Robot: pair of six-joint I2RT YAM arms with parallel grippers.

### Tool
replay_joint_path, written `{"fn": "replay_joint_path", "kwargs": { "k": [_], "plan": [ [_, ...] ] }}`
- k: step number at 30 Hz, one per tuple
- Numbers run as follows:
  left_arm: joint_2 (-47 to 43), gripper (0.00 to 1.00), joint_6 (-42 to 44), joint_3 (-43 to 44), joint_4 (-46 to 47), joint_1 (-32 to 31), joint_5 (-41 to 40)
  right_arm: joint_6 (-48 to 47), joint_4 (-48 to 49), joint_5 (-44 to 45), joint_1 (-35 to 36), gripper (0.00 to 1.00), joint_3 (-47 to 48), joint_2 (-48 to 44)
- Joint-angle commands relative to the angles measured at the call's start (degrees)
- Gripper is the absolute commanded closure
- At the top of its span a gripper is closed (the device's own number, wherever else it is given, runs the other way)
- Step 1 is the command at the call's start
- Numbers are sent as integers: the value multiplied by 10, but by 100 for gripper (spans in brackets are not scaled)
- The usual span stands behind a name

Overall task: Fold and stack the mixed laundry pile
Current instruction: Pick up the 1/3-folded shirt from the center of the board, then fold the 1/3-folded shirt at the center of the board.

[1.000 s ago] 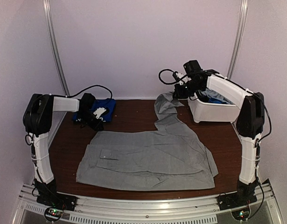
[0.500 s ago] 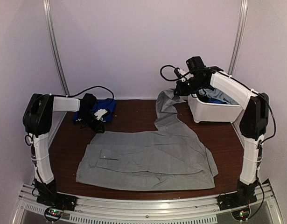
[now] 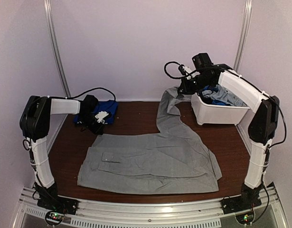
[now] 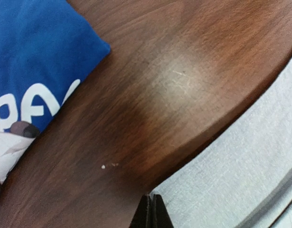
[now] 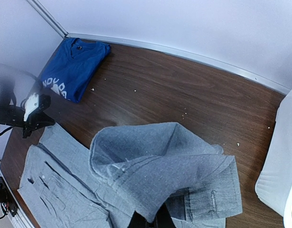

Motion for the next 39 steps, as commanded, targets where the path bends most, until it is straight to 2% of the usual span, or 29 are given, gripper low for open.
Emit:
{"fn": "replay_joint_path", "kwargs": {
  "k": [1,10,19,25,29,36,39],
  "plan": [
    [-83,100,-23,-23,27,-2,-4,12,-22,-3,21,100,7,-65],
    [-172,100,-21,-87,28,-10,-28,42,-53,43,89,100,-65,-166],
    [-278,100,-3,-174,14,-24,-70,118,-52,96,179,100,-194,-319],
    [-355,100,19,-222,-6,-47,-65,162,-71,126,233,100,-260,-393],
    [-411,100,52,-259,-25,-81,-79,184,-92,118,263,100,-270,-433],
    [-514,100,44,-293,-63,-138,-85,219,-141,121,283,100,-241,-498],
    [-542,100,55,-309,-83,-167,-128,231,-170,118,284,100,-243,-523]
  ]
}}
